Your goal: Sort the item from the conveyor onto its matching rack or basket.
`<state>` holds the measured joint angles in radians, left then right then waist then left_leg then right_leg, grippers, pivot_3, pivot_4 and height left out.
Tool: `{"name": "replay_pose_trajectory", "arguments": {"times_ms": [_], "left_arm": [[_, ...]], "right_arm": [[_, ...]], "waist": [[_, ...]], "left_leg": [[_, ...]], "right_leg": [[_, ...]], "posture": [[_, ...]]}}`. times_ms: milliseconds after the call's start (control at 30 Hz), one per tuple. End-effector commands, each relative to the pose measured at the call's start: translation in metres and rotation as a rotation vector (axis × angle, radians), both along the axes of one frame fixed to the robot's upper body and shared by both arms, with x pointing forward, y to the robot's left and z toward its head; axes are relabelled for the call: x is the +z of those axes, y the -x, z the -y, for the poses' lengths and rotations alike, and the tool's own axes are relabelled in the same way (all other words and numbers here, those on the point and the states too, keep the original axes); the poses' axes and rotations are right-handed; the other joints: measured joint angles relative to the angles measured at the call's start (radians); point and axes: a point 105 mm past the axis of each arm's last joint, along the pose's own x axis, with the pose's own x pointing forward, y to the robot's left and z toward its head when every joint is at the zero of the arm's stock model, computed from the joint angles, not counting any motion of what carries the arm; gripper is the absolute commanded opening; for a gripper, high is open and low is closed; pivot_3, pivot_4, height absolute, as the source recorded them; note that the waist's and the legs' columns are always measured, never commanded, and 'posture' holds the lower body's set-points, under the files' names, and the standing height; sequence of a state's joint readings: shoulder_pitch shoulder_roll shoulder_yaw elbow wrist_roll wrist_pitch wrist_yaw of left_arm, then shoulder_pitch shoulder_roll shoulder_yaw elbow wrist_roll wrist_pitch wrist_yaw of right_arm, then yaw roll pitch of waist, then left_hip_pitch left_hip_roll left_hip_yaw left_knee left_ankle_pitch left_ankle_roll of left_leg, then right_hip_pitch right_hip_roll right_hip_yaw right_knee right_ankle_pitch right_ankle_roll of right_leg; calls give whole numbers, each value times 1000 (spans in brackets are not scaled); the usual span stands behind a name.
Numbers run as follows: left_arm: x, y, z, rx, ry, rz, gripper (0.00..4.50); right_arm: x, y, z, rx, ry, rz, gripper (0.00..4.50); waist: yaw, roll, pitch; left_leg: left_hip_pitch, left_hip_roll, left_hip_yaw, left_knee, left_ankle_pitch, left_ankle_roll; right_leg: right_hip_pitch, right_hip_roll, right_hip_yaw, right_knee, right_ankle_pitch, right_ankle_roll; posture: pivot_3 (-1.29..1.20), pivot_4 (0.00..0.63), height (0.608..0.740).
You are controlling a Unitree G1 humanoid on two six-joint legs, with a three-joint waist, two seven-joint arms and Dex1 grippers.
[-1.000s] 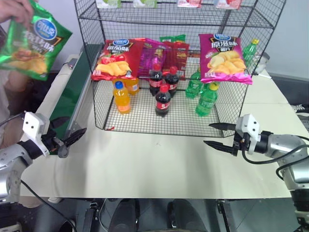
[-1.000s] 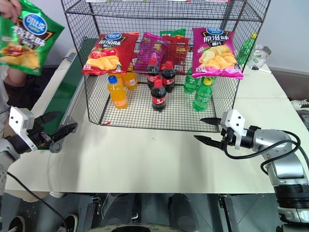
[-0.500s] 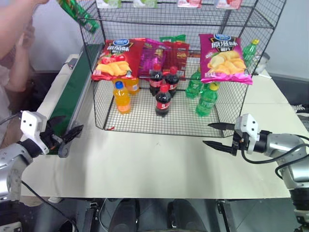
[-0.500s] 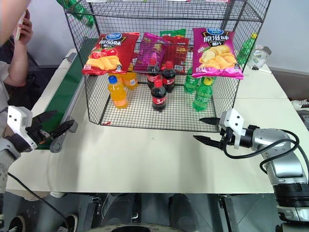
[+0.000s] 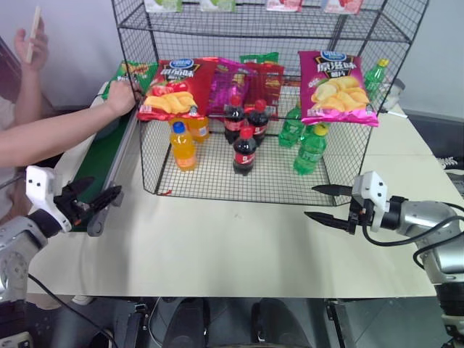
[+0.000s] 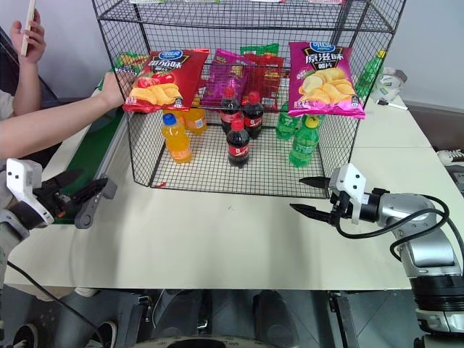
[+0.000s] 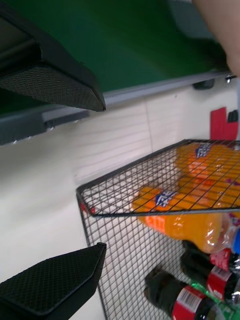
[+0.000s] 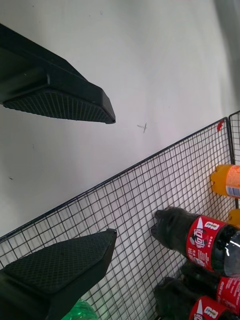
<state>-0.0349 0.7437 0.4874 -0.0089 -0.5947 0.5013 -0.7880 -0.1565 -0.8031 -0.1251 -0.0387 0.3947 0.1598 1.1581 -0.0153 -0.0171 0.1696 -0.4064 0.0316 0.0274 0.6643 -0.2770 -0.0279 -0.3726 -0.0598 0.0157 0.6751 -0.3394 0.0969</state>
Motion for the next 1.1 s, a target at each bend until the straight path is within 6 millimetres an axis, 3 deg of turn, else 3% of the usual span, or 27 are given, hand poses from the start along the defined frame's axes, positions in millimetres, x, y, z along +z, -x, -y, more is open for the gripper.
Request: {"name": "replay_pose_trajectory", "arguments": {"times_ms": [33,300,667,800,933,1100], "left_arm": [[15,4,0,-16,-10,41,4500],[19,7,-1,-10,-13,62,4500],[11,0,-16,129,-86,56,4500],[7,-2,-11,164,65,-50,4500],[22,0,-1,80,310,-25,4500],[27,3,-4,114,220,77,4500]], "right_arm": [[9,0,-4,24,0,37,3493],[9,0,-6,35,-4,28,3493],[9,-1,-9,45,-13,22,3493],[9,-1,-9,45,-14,21,3493],[9,-1,-10,45,-16,21,3493],[10,-1,-11,49,-17,26,3493]], "waist": [[0,0,0],[0,0,0],[0,0,0],[0,0,0],[0,0,0],[-3,0,0]], "left_leg": [[0,0,0,0,0,0],[0,0,0,0,0,0],[0,0,0,0,0,0],[0,0,0,0,0,0],[0,0,0,0,0,0],[0,0,0,0,0,0]], "right_leg": [[0,0,0,0,0,0],[0,0,0,0,0,0],[0,0,0,0,0,0],[0,0,0,0,0,0],[0,0,0,1,0,0],[0,0,0,1,0,0]], "posture": [[0,150,739],[0,150,739],[0,150,739],[0,150,739],[0,150,739],[0,150,739]]}}
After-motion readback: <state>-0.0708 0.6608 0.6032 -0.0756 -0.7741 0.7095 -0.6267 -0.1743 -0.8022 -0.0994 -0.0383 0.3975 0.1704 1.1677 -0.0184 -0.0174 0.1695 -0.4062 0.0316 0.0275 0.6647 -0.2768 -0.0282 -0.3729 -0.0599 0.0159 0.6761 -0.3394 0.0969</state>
